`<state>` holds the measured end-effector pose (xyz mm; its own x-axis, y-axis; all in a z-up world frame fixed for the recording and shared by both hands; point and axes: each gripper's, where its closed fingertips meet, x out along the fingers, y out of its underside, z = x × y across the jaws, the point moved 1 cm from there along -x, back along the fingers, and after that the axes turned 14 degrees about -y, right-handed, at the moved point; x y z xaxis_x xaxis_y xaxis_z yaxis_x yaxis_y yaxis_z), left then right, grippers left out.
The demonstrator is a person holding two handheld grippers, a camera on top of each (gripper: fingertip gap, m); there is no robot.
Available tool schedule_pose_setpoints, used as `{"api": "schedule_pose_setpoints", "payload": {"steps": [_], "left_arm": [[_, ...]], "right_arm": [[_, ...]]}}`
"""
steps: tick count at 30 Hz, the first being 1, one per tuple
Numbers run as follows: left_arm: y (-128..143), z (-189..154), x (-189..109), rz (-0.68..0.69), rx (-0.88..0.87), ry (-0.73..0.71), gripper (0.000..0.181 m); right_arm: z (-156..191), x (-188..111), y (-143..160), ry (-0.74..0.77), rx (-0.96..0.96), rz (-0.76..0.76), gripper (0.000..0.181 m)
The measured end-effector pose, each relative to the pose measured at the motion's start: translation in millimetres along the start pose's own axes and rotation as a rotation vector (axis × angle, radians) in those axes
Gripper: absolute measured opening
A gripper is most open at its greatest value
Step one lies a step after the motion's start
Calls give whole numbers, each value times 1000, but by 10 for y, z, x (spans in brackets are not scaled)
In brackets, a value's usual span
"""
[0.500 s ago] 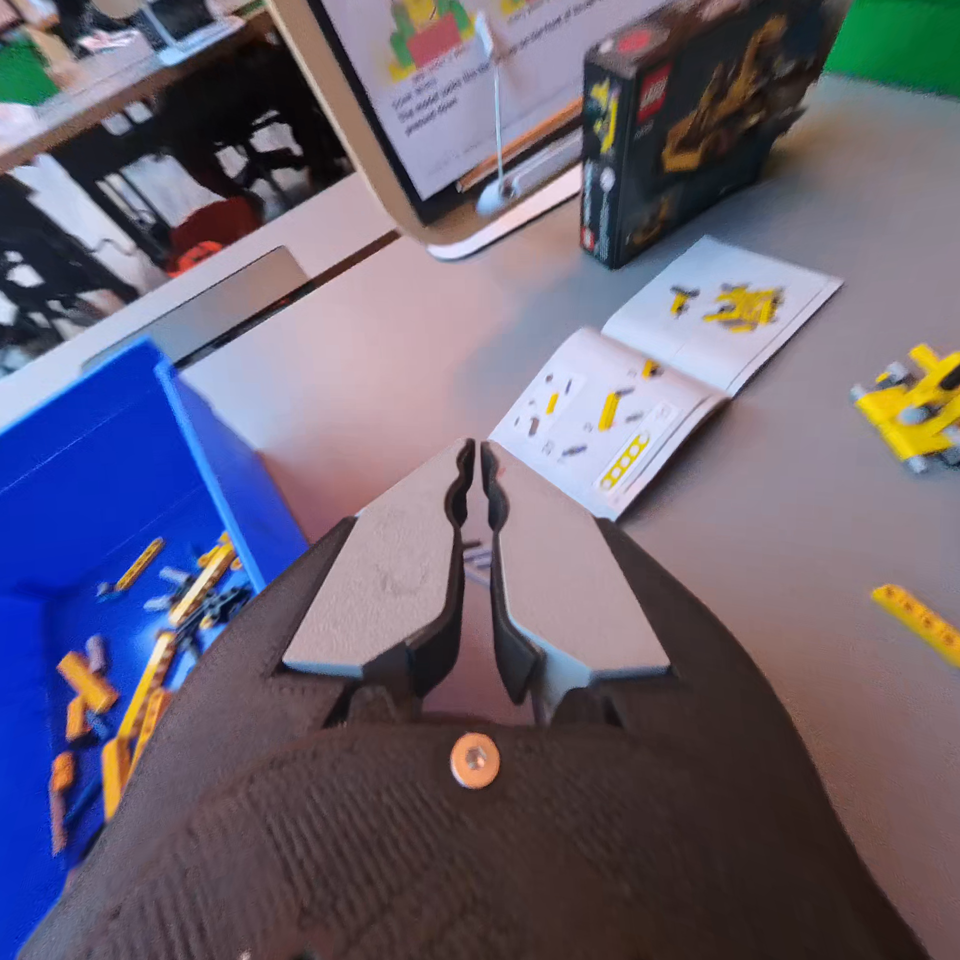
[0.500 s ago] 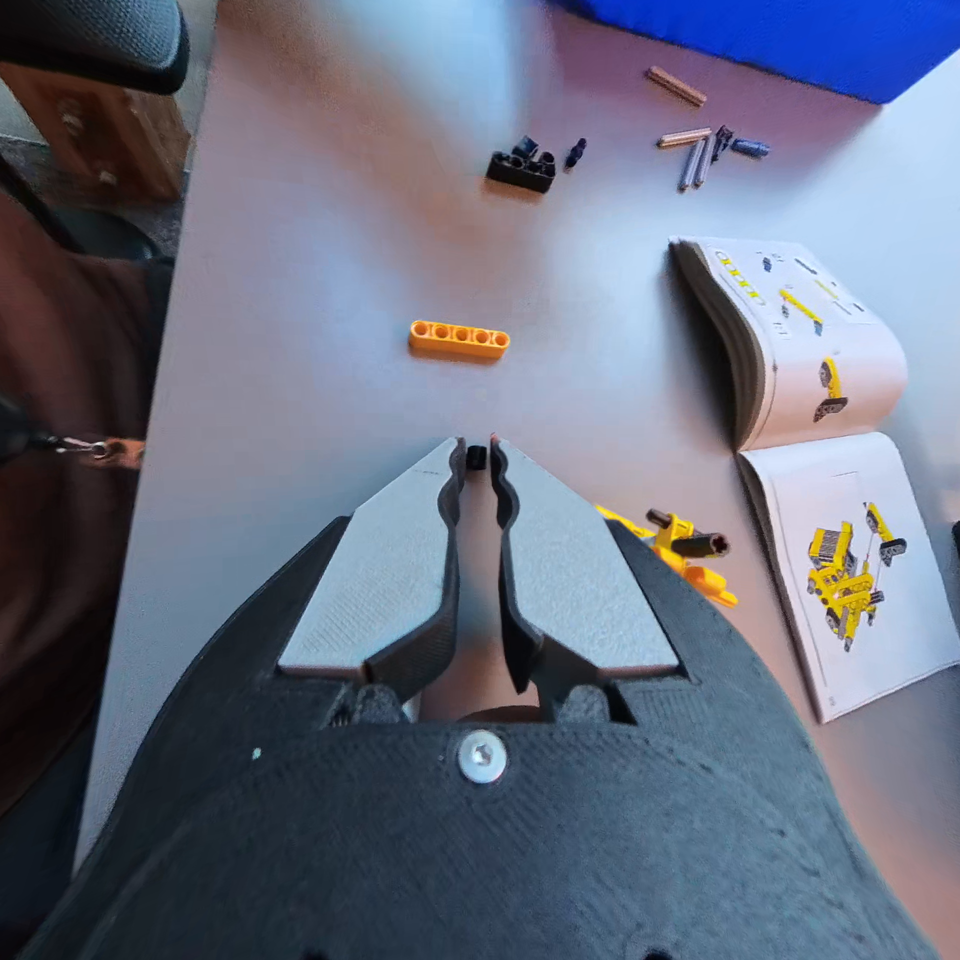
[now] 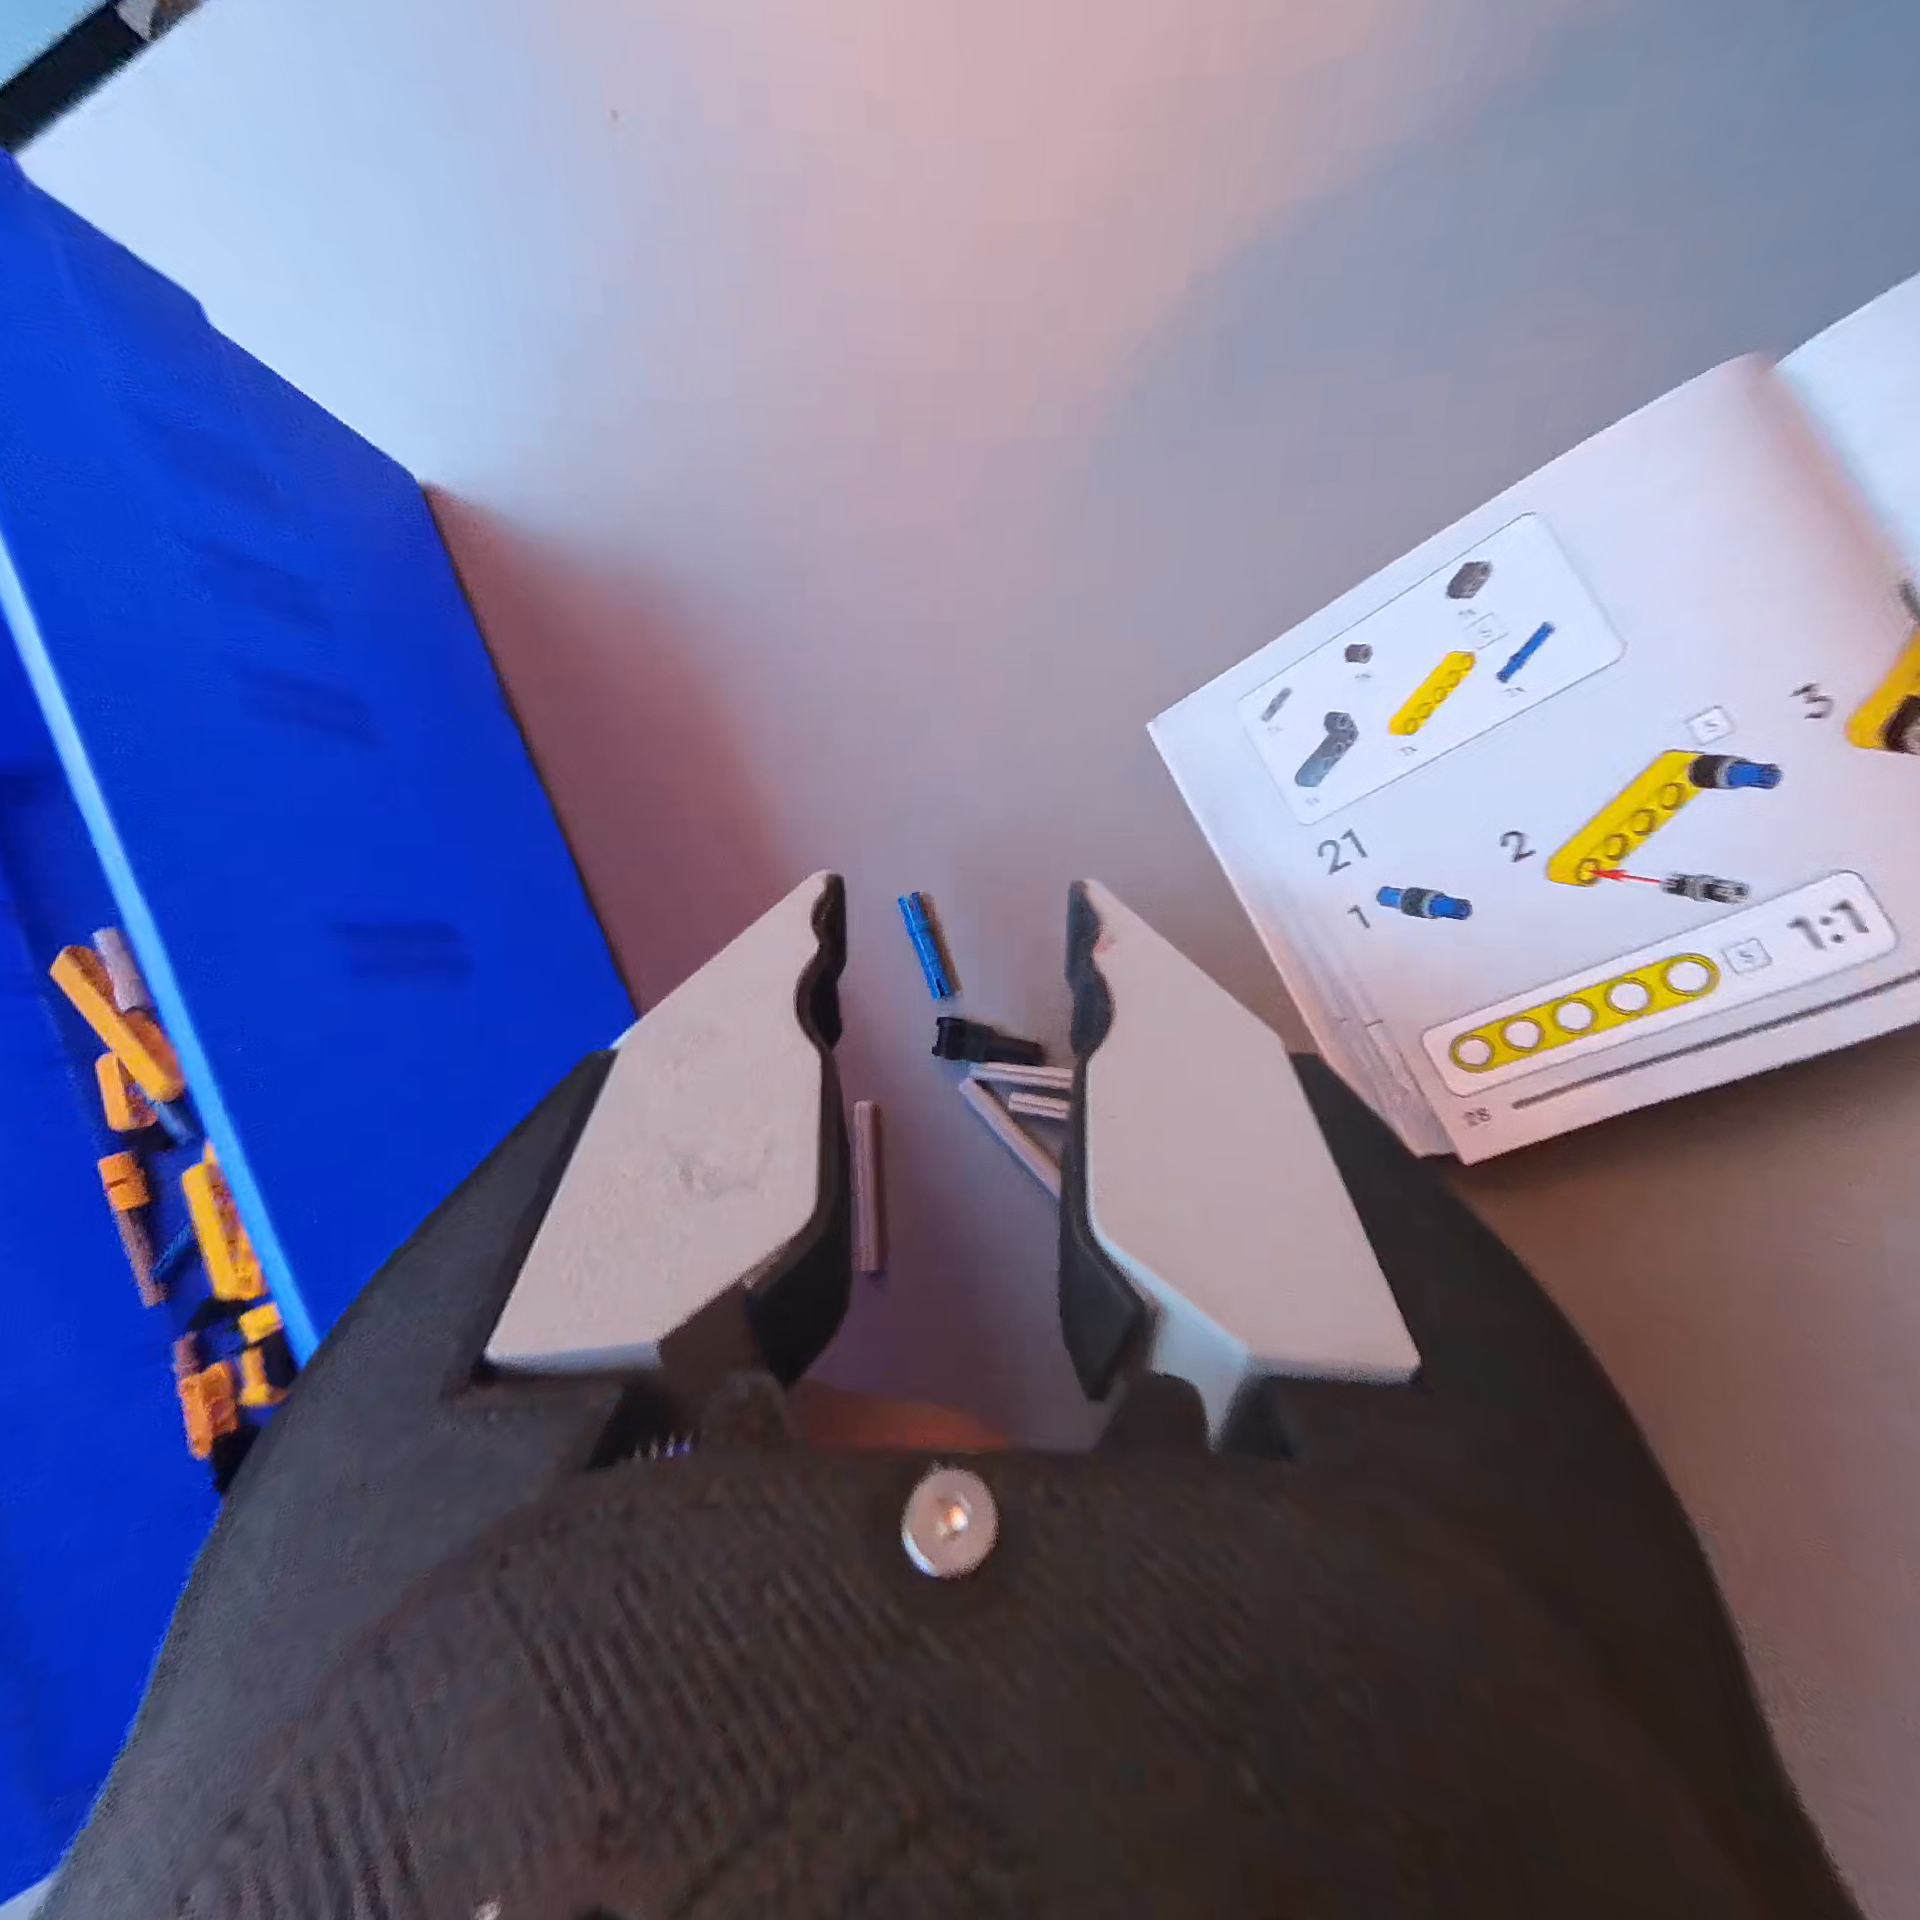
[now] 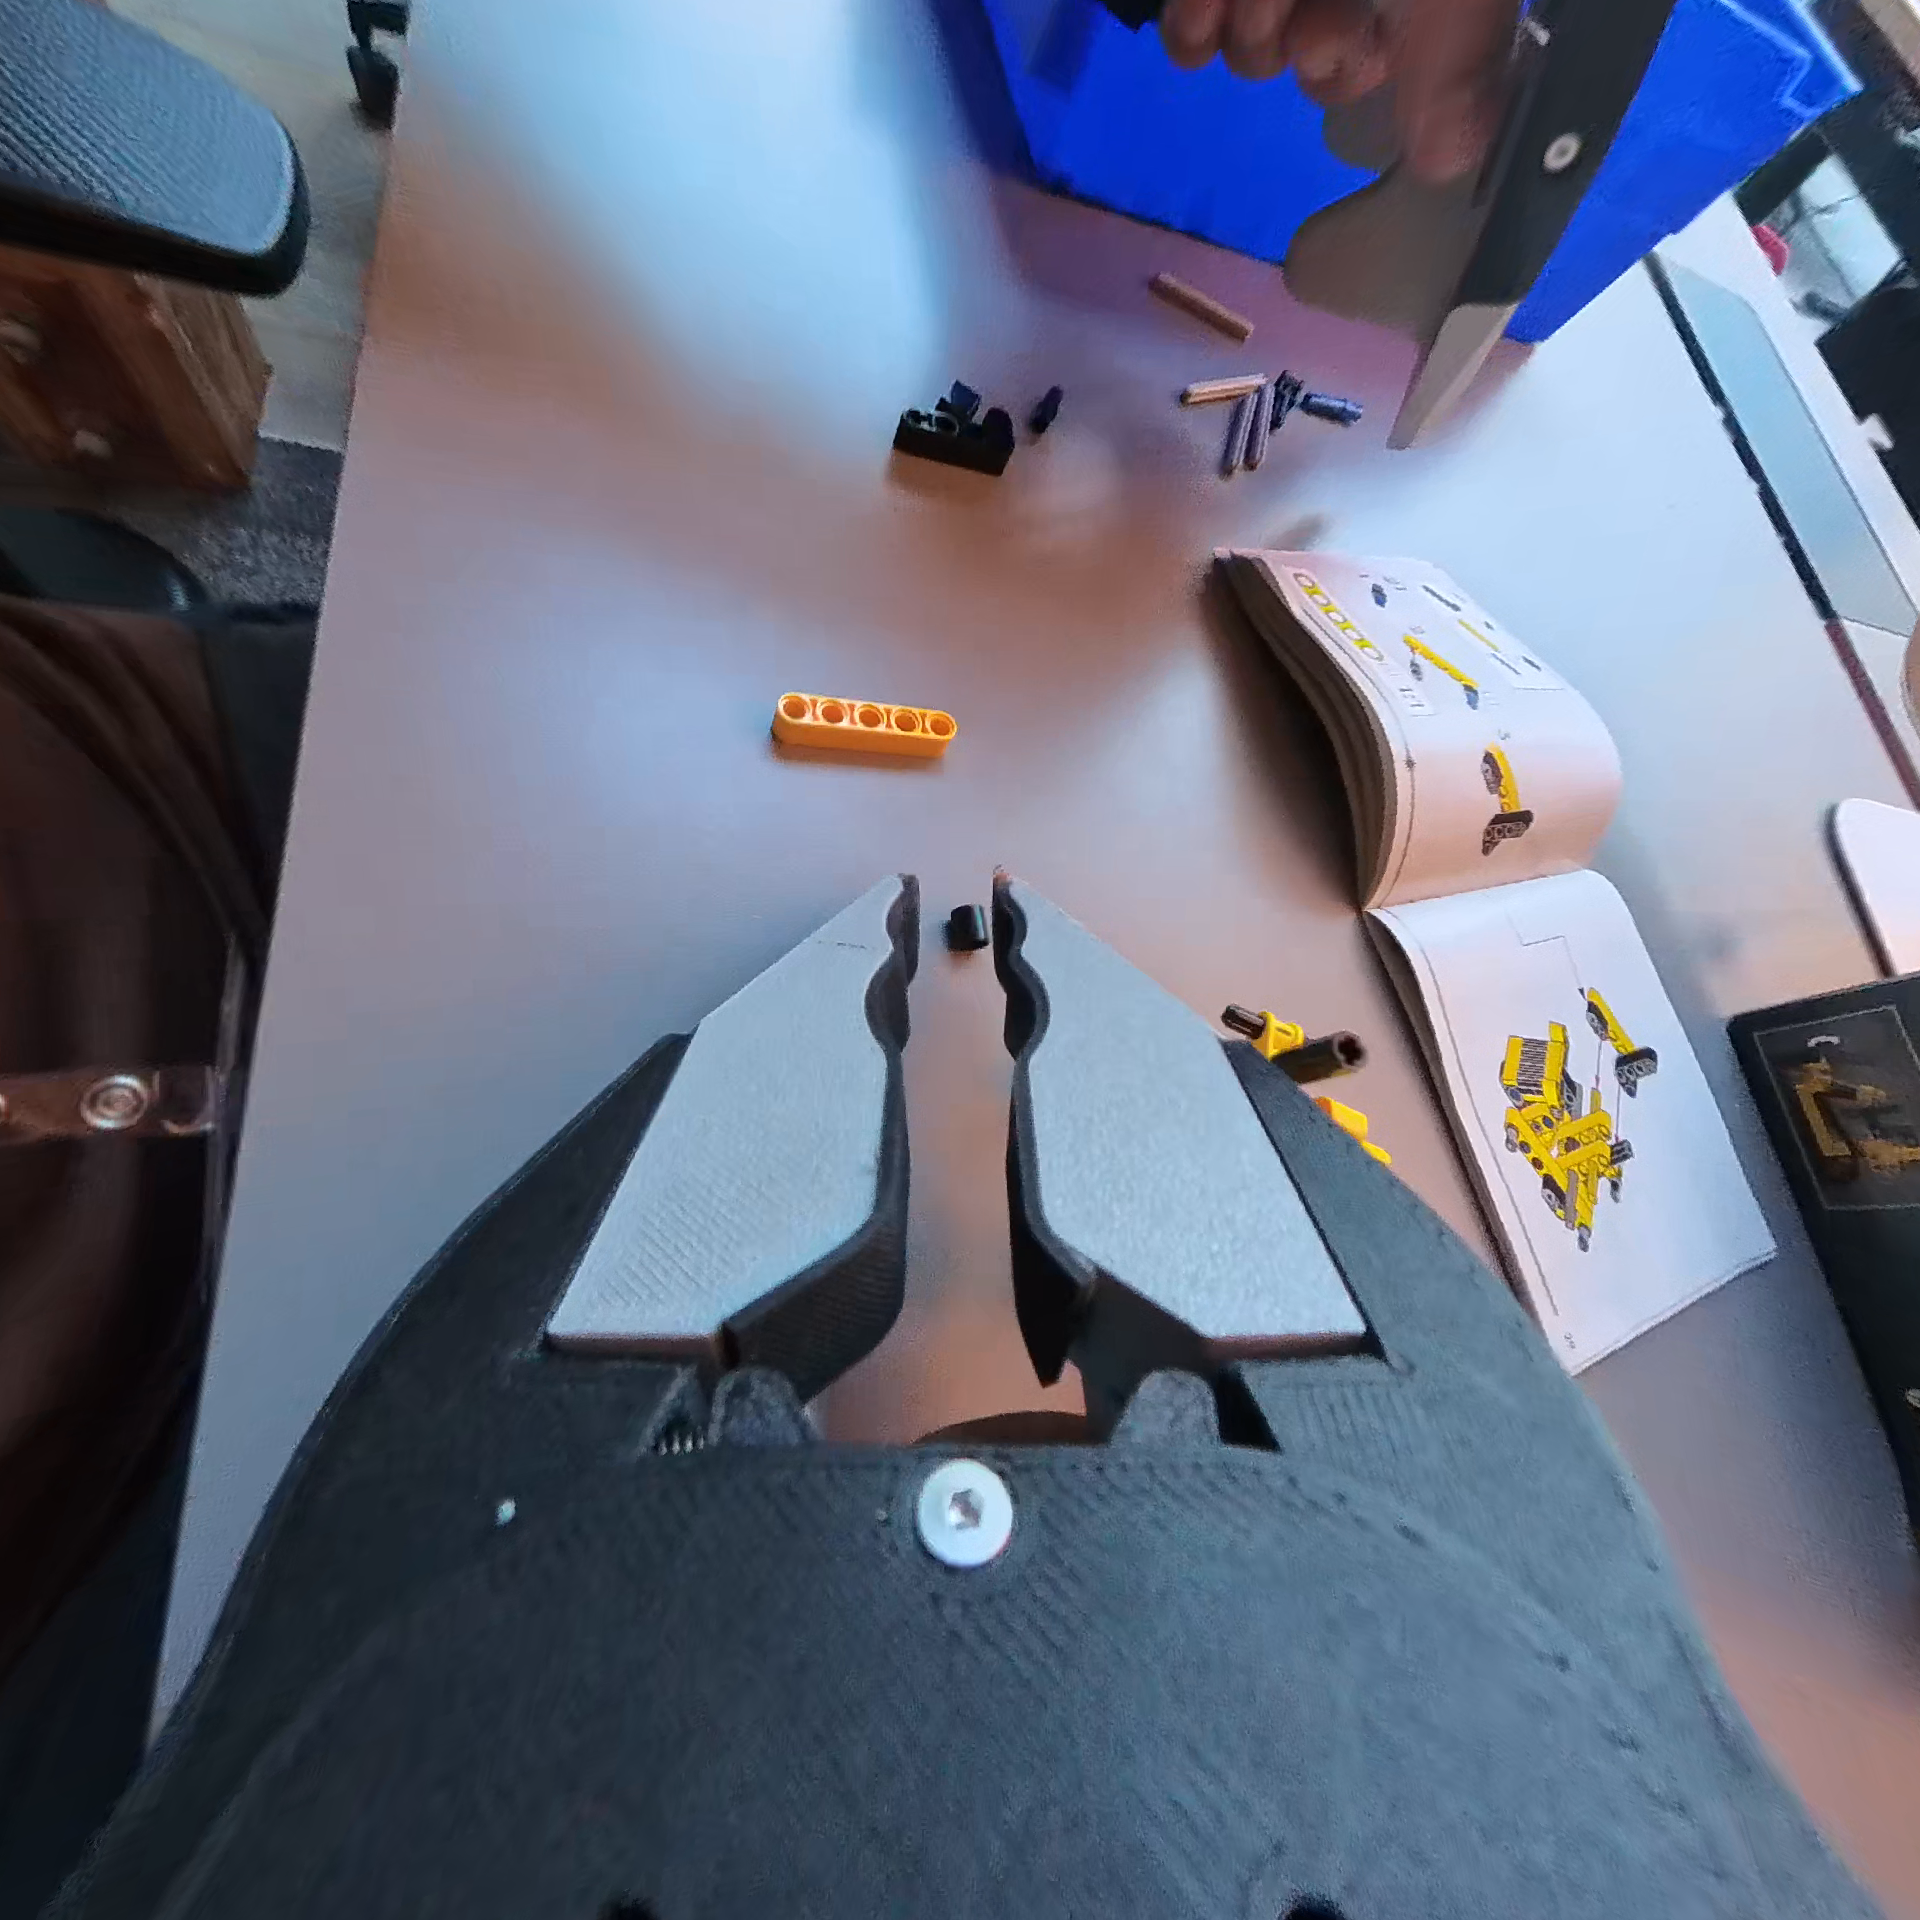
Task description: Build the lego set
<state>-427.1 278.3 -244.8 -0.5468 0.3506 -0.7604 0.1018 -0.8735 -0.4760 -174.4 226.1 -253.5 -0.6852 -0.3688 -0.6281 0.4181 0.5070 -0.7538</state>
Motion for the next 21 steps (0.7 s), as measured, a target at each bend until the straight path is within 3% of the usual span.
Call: {"api": "schedule_pose_setpoints", "payload": {"steps": [7, 13, 19, 21], "left_arm": [[148, 8, 168, 181, 69, 9, 34], [175, 34, 208, 236, 54, 45, 8], [164, -35, 165, 196, 96, 82, 3], [50, -100, 7, 77, 113, 101, 3]], "right_arm": [[45, -71, -58, 19, -12, -43, 10], [42, -143, -64, 34, 8, -82, 6], [-4, -239, -84, 42, 59, -145, 6], [15, -278, -128, 27, 77, -189, 7]]}}
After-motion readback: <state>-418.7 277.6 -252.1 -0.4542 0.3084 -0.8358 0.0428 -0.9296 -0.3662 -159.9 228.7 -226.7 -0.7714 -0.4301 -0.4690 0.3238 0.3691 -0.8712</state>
